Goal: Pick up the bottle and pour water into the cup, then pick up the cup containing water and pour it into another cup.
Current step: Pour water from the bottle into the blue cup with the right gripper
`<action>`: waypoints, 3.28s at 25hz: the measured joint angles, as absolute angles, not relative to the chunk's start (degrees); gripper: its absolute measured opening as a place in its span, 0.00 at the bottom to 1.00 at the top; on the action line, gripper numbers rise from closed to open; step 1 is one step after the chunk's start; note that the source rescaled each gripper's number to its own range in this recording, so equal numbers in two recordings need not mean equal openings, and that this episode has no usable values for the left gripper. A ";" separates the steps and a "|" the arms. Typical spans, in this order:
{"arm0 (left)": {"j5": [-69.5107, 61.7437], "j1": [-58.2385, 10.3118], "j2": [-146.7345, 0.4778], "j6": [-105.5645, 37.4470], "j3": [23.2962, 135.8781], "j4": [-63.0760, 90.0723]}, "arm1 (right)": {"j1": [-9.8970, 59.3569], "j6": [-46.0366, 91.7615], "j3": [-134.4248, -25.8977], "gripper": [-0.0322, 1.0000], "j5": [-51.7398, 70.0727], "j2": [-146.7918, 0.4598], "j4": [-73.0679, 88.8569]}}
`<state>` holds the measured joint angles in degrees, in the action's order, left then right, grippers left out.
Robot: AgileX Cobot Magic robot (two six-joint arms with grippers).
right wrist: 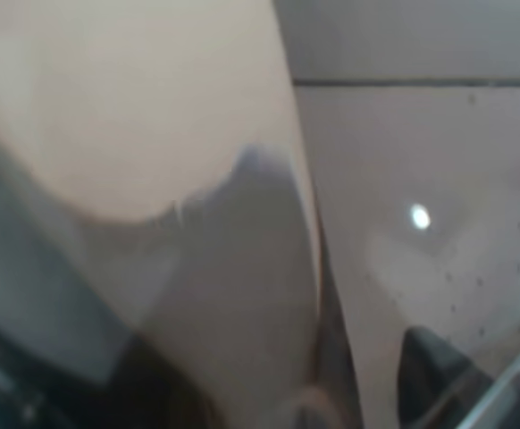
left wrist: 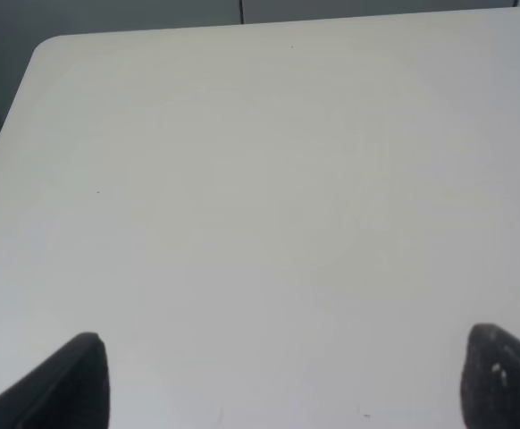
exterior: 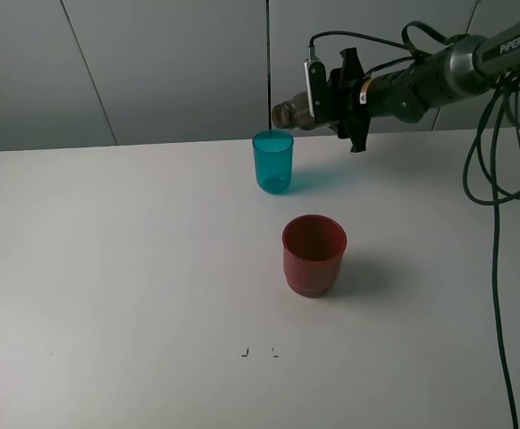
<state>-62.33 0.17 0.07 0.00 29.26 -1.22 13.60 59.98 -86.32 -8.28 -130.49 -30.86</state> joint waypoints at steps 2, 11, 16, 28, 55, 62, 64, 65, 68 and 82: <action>-62.33 0.17 0.07 0.00 29.26 -1.22 | 13.60 60.53 -86.32 0.03 -8.28 -130.49 -30.86; -62.33 0.17 0.07 0.00 29.26 -1.22 | 13.60 60.90 -86.32 0.03 -8.28 -130.49 -30.86; -62.33 0.17 0.07 0.00 29.26 -1.22 | 13.60 60.90 -86.95 0.03 -8.28 -130.49 -30.86; -62.33 0.17 0.07 0.00 29.26 -1.22 | 13.60 62.06 -88.23 0.03 -8.28 -130.49 -30.86; -62.33 0.17 0.07 0.00 29.26 -1.22 | 13.60 65.79 -88.23 0.03 -8.28 -130.49 -30.86; -62.33 0.17 0.07 0.00 29.26 -1.22 | 13.72 67.02 -88.23 0.03 -8.28 -130.49 -30.86; -62.33 0.17 0.07 0.00 29.26 -1.22 | 13.72 67.09 -88.23 0.03 -8.28 -130.49 -30.86; -62.33 0.17 0.07 0.00 29.26 -1.22 | 13.72 67.09 -88.23 0.03 -8.42 -130.49 -30.86; -62.33 0.17 0.07 0.00 29.26 -1.22 | 13.85 67.29 -88.23 0.03 -8.99 -130.49 -30.86; -62.33 0.17 0.07 0.00 29.26 -1.22 | 13.84 70.44 -88.64 0.03 -9.73 -130.49 -30.73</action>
<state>-62.33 0.17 0.07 0.00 29.26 -1.22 13.84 70.44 -88.64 -9.73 -130.49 -30.73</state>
